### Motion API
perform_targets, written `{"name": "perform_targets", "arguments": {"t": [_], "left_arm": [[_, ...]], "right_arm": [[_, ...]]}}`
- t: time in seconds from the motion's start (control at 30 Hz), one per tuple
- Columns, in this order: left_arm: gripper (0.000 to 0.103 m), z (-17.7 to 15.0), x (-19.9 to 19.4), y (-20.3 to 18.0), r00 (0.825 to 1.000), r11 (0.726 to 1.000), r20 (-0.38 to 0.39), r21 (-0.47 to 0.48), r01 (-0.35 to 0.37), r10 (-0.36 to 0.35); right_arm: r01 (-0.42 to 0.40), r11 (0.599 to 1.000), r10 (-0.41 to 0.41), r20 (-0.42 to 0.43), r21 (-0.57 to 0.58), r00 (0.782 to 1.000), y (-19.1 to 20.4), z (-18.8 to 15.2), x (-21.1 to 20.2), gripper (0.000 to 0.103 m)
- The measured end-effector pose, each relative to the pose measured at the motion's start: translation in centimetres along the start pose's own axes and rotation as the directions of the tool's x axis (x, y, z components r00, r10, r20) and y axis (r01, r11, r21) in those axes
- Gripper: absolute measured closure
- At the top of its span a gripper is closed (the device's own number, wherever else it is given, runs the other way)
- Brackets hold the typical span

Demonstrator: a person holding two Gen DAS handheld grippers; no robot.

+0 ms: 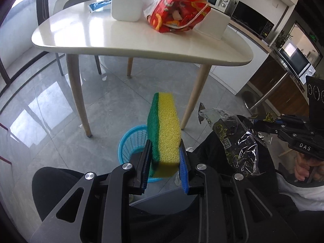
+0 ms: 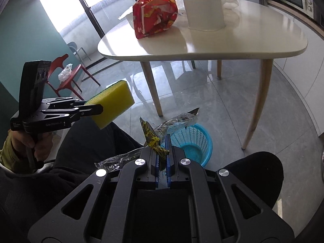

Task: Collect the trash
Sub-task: 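Carry the sponge and plastic bag down over the blue wastebasket with both tools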

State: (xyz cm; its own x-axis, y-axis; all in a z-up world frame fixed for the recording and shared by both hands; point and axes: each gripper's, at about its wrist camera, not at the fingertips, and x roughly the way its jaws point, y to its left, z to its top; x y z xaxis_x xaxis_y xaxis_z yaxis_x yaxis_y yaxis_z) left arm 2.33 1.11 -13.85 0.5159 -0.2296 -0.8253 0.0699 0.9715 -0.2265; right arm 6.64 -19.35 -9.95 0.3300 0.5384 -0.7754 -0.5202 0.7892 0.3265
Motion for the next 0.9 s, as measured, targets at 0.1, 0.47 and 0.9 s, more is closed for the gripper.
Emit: {"name": "perform_targets", "arguments": {"t": [0.1, 0.47, 0.9], "left_arm": [[0.079, -0.2, 1.4, 0.6, 0.999, 1.0, -0.032, -0.012, -0.001, 0.001], [0.079, -0.4, 7.4, 2.6, 0.988, 0.998, -0.154, -0.059, -0.017, 0.008], [0.079, 0.4, 15.9, 4.8, 0.96, 0.992, -0.277, -0.099, -0.077, 0.047]], "right_arm": [[0.006, 1.0, -0.006, -0.026, 0.013, 1.0, -0.6, 0.0, 1.8, 0.098], [0.041, 0.998, -0.035, -0.139, 0.04, 0.99, -1.8, 0.0, 9.5, 0.098], [0.075, 0.993, -0.046, -0.268, 0.097, 0.962, -3.3, 0.6, 18.6, 0.098]]}}
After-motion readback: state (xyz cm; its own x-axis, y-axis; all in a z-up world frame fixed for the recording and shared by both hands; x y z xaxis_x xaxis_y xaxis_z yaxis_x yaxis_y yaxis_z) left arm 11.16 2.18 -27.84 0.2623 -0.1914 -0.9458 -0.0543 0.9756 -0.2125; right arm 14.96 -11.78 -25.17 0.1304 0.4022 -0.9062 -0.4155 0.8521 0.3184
